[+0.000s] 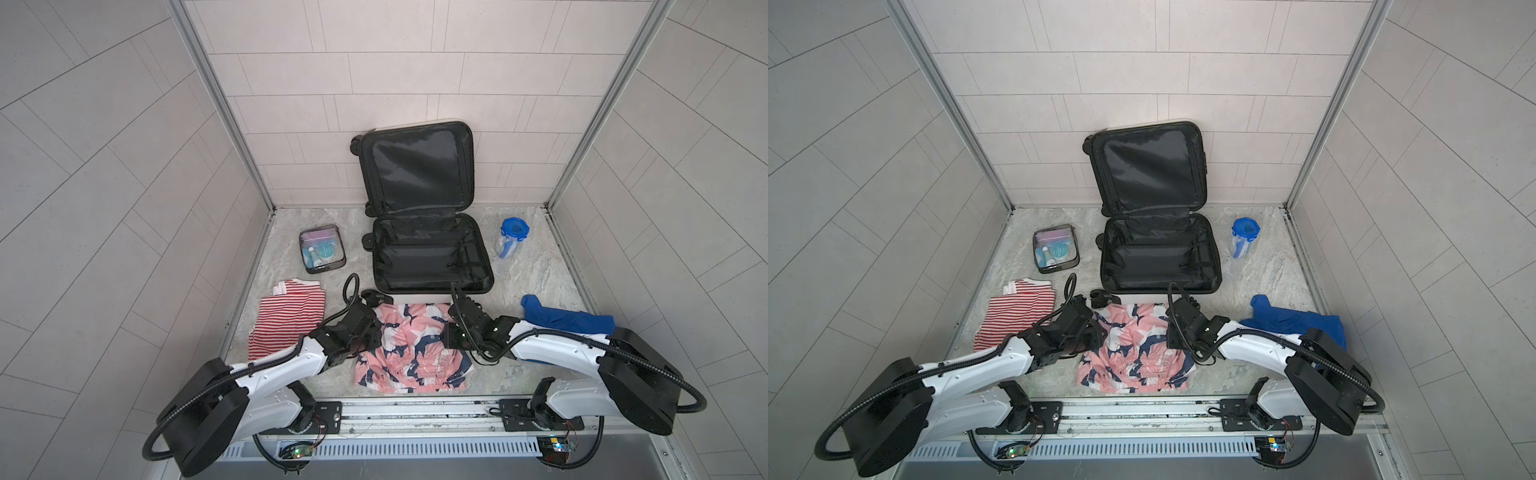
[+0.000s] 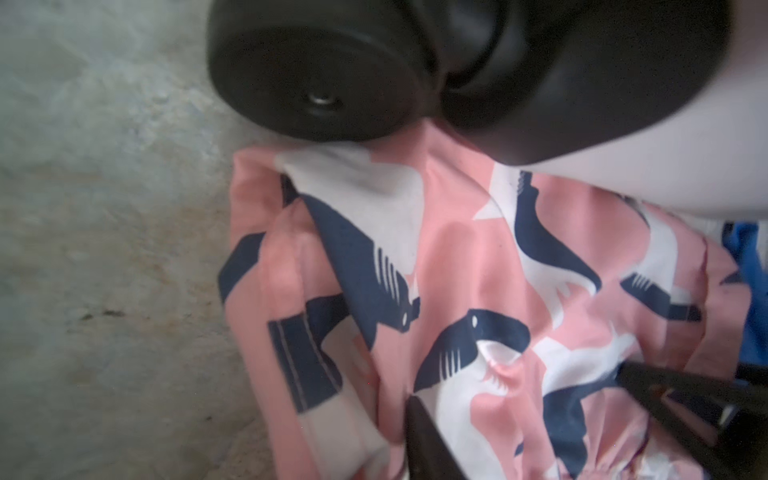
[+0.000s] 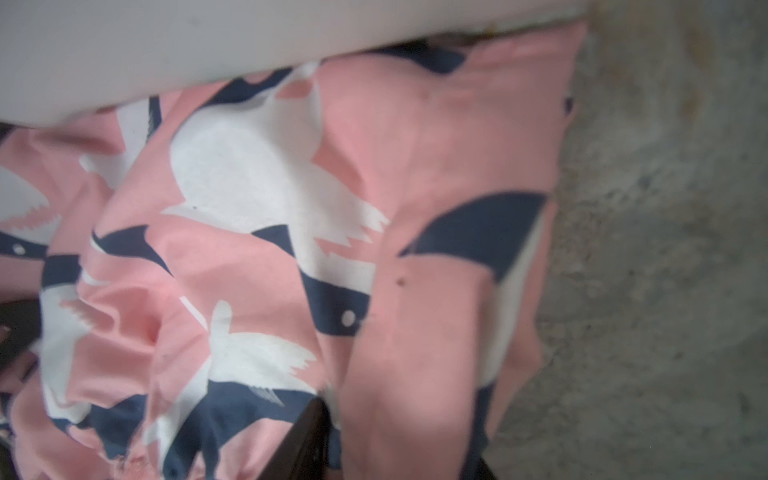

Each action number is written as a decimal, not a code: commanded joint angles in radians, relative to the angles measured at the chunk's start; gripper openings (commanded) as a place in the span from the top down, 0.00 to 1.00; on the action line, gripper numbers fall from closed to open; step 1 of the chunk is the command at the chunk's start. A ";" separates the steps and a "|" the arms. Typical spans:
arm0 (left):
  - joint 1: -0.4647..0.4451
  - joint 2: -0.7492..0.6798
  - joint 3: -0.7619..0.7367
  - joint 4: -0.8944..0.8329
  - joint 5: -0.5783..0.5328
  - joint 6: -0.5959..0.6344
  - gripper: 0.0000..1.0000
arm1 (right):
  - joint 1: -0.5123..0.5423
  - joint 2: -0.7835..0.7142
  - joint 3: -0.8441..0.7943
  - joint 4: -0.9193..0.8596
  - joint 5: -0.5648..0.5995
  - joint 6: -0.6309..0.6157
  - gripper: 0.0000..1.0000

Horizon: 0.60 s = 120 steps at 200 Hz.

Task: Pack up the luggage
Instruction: 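Grasp the pink shark-print garment with both grippers, then lift the pink garment with both grippers and carry it into the suitcase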

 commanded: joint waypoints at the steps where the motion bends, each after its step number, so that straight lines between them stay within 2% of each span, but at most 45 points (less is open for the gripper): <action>1: -0.012 -0.066 0.013 -0.064 -0.033 -0.016 0.80 | 0.017 -0.008 0.044 -0.026 0.009 0.013 0.76; 34: -0.018 -0.190 0.038 -0.156 -0.050 -0.026 0.91 | 0.035 -0.042 0.096 -0.076 -0.001 0.009 0.92; 61: -0.029 -0.275 0.094 -0.264 -0.053 -0.023 0.98 | 0.058 -0.083 0.131 -0.128 0.000 -0.001 1.00; 120: -0.074 -0.363 0.298 -0.485 -0.091 0.019 1.00 | 0.093 -0.182 0.252 -0.268 0.013 -0.038 1.00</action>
